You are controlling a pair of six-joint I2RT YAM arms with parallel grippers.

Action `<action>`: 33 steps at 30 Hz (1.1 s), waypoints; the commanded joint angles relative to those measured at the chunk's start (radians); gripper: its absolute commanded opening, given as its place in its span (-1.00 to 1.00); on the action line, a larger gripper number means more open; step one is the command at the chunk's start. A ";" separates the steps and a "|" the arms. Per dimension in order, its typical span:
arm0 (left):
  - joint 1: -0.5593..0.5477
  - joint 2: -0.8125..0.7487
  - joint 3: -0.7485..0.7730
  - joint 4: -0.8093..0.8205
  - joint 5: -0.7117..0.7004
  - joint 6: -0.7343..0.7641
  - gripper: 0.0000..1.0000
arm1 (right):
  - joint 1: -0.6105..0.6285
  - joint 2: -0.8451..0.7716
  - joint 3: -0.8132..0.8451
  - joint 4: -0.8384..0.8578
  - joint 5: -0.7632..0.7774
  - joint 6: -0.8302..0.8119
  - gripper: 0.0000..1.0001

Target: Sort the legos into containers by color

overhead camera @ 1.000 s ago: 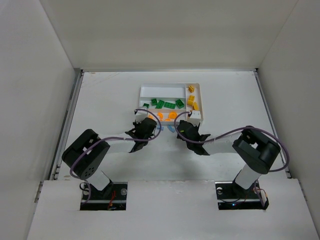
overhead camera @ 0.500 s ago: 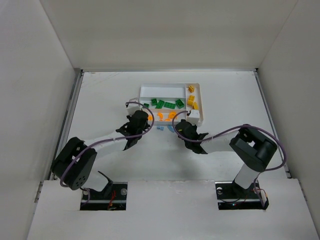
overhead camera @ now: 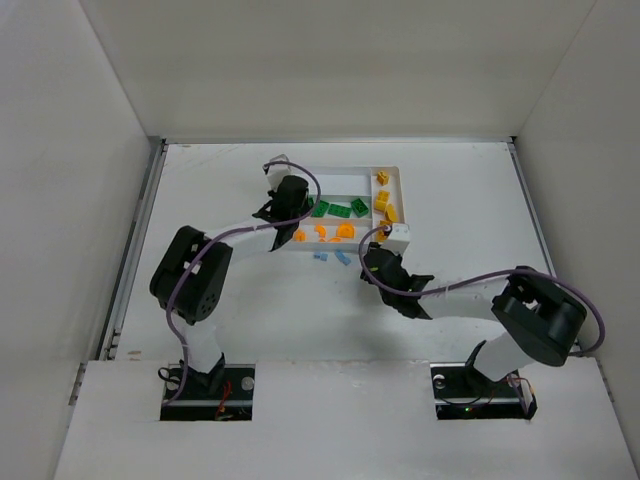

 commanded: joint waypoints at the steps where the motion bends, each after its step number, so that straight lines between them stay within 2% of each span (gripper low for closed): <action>1: 0.024 0.050 0.096 0.004 0.011 -0.002 -0.74 | 0.015 -0.055 -0.022 0.018 -0.021 0.025 -0.25; 10: 0.074 0.197 0.256 -0.023 0.020 0.018 -0.66 | 0.026 -0.073 0.007 0.015 -0.078 0.026 -0.25; 15: 0.074 0.188 0.255 -0.033 0.020 0.035 -0.23 | 0.009 -0.052 0.094 0.020 -0.121 -0.013 -0.25; 17: 0.070 0.153 0.224 -0.022 0.014 0.037 -0.13 | -0.011 -0.026 0.140 0.023 -0.133 -0.038 -0.25; 19: 0.062 0.106 0.181 -0.011 0.012 0.023 -0.12 | -0.038 0.010 0.194 0.034 -0.154 -0.075 -0.25; 27: -0.039 -0.160 -0.173 0.088 -0.018 -0.090 -0.28 | -0.198 0.235 0.456 0.022 -0.273 -0.153 -0.26; 30: -0.102 -0.241 -0.288 0.101 -0.043 -0.106 -0.35 | -0.242 0.328 0.579 -0.014 -0.314 -0.181 -0.26; 33: -0.175 -0.299 -0.365 0.096 -0.070 -0.098 -0.35 | -0.282 0.413 0.694 -0.063 -0.326 -0.214 -0.26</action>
